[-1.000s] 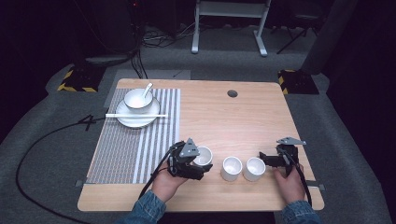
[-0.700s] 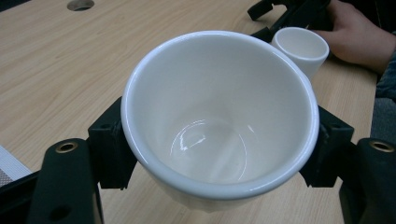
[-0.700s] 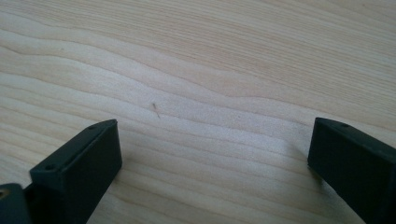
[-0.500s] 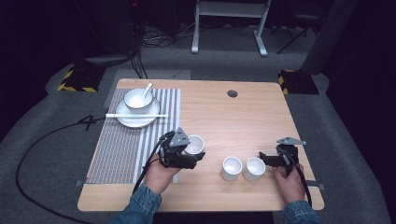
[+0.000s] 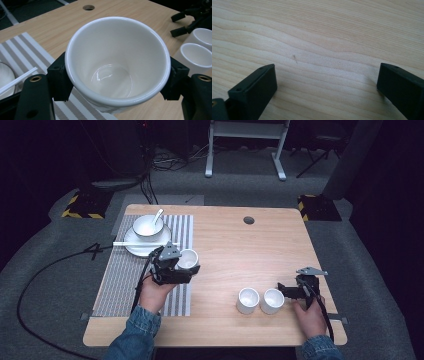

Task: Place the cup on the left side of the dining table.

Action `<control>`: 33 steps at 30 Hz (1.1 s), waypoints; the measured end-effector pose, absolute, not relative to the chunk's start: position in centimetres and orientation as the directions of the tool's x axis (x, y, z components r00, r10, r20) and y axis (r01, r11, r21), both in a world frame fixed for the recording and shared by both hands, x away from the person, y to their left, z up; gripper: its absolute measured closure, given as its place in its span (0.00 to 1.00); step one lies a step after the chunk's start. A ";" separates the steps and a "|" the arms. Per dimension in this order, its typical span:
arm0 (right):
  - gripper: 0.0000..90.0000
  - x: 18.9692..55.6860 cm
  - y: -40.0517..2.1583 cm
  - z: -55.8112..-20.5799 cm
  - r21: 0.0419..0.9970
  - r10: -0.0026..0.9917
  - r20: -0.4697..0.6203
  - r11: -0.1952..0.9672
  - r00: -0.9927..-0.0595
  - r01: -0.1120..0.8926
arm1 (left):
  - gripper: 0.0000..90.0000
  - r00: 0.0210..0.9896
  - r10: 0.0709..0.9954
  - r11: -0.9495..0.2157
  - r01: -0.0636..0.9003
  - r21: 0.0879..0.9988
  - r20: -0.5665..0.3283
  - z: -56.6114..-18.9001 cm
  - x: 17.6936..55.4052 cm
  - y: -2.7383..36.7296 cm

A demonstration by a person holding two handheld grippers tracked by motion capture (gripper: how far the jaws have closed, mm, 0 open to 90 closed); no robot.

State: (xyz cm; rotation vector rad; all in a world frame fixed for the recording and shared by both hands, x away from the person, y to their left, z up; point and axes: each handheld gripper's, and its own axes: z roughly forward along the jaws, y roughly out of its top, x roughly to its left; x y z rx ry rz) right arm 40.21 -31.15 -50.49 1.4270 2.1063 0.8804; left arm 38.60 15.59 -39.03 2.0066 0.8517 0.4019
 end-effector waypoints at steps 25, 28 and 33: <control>0.03 40.2 -31.2 -50.5 0.717 0.930 -0.010 0.262 -0.366 0.646 | 0.30 0.504 0.864 -0.293 0.525 0.799 -0.014 -43.1 43.7 18.7; 0.03 40.2 -31.2 -50.5 0.717 0.930 -0.010 0.262 -0.366 0.646 | 0.30 0.494 0.869 -0.297 0.543 0.785 -0.013 -43.8 44.4 18.9; 0.03 40.2 -31.1 -50.5 0.717 0.930 -0.010 0.262 -0.367 0.646 | 0.30 0.474 0.880 -0.294 0.569 0.768 -0.014 -45.0 45.4 19.0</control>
